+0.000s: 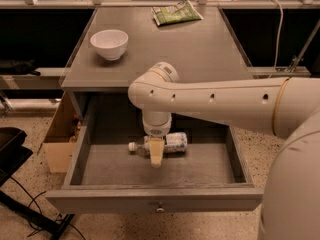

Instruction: Pick blue plastic bottle from top drawer and place on counter

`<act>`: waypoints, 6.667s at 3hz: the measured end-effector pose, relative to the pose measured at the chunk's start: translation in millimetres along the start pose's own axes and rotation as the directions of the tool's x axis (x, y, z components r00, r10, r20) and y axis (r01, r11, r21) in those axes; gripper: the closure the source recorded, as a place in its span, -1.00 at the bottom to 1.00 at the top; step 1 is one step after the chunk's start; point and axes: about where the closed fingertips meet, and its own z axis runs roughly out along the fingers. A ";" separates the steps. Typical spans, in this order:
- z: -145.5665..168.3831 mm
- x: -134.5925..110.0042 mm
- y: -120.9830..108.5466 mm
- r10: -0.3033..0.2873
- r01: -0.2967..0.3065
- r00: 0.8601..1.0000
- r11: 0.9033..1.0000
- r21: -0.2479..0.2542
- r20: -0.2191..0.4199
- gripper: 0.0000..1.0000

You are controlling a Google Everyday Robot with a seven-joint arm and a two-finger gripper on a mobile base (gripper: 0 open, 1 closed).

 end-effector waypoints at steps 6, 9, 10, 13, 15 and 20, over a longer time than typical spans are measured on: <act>-20.4 10.7 4.4 -0.114 0.111 0.991 0.993 0.050 0.067 1.00; -259.2 90.6 -2.8 -0.122 0.051 0.925 0.978 0.200 0.360 1.00; -321.0 149.2 -44.0 -0.001 -0.134 0.835 0.970 0.204 0.551 1.00; -368.8 223.7 -175.6 0.175 -0.573 0.319 0.819 0.042 0.932 1.00; -373.7 225.6 -186.9 0.164 -0.604 0.287 0.795 0.046 0.944 1.00; -272.1 124.7 -335.3 0.119 -0.689 -0.007 0.719 -0.091 0.993 1.00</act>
Offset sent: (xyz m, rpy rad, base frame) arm 0.0021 -0.0024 -0.0192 0.0361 -0.0221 0.0598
